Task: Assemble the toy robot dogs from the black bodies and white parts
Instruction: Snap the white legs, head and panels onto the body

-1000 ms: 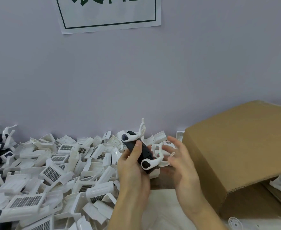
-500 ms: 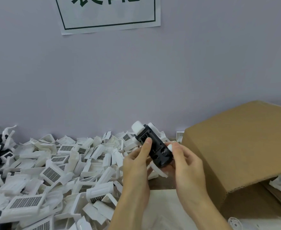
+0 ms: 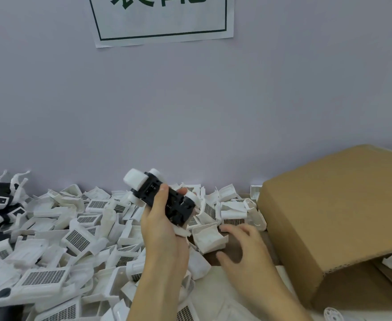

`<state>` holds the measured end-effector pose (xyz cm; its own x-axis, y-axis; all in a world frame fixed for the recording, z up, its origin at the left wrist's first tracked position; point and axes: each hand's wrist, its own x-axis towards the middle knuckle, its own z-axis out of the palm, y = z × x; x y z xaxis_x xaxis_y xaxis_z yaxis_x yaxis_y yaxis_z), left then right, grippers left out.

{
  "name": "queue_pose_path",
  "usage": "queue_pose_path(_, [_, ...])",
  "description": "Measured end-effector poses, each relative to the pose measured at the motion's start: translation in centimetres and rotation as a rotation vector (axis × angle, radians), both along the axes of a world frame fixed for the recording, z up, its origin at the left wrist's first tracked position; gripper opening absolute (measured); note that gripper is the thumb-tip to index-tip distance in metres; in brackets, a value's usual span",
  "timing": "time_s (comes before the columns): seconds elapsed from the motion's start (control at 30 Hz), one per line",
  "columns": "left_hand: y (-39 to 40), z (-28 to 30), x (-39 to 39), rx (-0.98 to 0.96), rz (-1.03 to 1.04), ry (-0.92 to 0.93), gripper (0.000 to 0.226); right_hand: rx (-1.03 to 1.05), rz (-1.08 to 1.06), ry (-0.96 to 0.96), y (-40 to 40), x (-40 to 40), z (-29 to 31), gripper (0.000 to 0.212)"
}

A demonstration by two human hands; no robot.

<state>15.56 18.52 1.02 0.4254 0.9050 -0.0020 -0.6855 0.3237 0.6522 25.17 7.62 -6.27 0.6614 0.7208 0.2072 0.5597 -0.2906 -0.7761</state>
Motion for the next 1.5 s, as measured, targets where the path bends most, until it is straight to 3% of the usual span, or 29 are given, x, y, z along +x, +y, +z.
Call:
queue_pose_path(0.07, [-0.1,0.1,0.0,-0.010,-0.003,0.011,0.015,-0.068,0.012,-0.067,0.2,-0.1,-0.7,0.031])
queue_pose_path(0.17, [-0.5,0.0,0.3,0.004,0.003,0.040,0.011,0.029,-0.055,-0.080,0.3,-0.1,-0.7,0.020])
queue_pose_path(0.27, [-0.6,0.0,0.6,0.038,-0.003,0.076,0.012,0.251,-0.106,0.028,0.2,0.5,0.0,0.020])
queue_pose_path(0.4, [-0.8,-0.3,0.8,0.121,-0.035,0.167,0.013,0.367,-0.117,0.229,-0.4,0.7,1.4,0.014])
queue_pose_path(0.6, [-1.4,-0.5,0.9,0.124,-0.161,0.096,0.035,0.318,-0.091,0.105,-2.2,1.7,4.5,0.064])
queue_pose_path(0.77, [-1.9,-1.4,1.7,0.356,-0.167,0.381,0.035,0.311,0.027,0.068,-3.5,2.0,6.5,0.080])
queue_pose_path(0.87, [-2.8,-1.9,1.9,0.520,-0.236,0.465,0.028,0.454,0.027,0.135,-3.1,1.5,6.9,0.069])
queue_pose_path(1.03, [-3.9,-2.0,2.1,0.615,-0.357,0.496,0.030,0.561,-0.074,0.165,-2.1,0.9,6.4,0.047])
queue_pose_path(1.17, [-4.0,-1.9,2.3,0.548,-0.368,0.471,0.028,0.520,-0.177,0.026,-1.9,1.1,5.7,0.044])
queue_pose_path(1.33, [-3.6,-2.4,2.8,0.450,-0.350,0.503,0.028,0.363,-0.100,-0.115,-1.6,1.2,4.9,0.052])
queue_pose_path(1.5, [-2.9,-3.0,3.1,0.361,-0.389,0.493,0.036,0.237,-0.016,-0.138,-1.3,1.3,4.5,0.023])
